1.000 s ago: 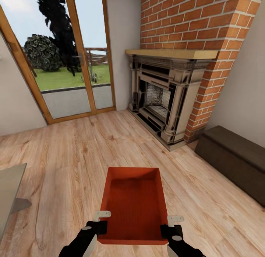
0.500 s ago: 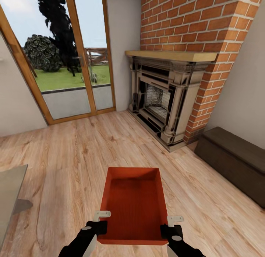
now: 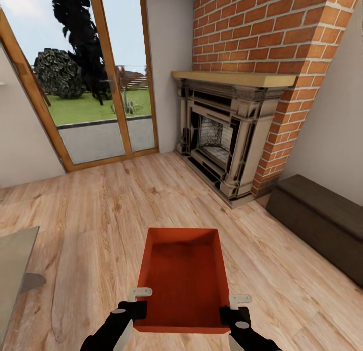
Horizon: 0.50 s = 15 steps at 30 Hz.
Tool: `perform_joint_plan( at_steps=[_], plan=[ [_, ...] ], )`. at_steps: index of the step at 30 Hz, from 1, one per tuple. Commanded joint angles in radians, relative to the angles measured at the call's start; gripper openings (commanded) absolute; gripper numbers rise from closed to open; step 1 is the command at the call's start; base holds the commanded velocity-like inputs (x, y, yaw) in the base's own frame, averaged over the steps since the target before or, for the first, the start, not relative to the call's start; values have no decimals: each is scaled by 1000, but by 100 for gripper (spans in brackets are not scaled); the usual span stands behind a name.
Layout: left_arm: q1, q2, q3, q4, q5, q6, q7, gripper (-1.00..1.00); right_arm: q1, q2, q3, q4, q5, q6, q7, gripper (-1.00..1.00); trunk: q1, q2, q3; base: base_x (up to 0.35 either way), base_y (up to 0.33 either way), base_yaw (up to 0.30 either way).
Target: Move the two storage containers from the living room to the garage. In the garage, place one container on the floor and stack the other container on top of it (either order is fine).
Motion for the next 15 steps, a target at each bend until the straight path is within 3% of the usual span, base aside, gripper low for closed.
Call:
perform_joint_plan(
  at_steps=[1,15],
  plan=[
    [0,-1,-7,-5,5,5,7,-100,0,0,13,5,-33,-2,-37,-100,0,-1,0,0,0,0],
    [-1,-1,-8,-6,5,4,7,-100,0,1,12,5,-33,-2,-37,-100,0,-1,21,0,0,0]
  ],
)
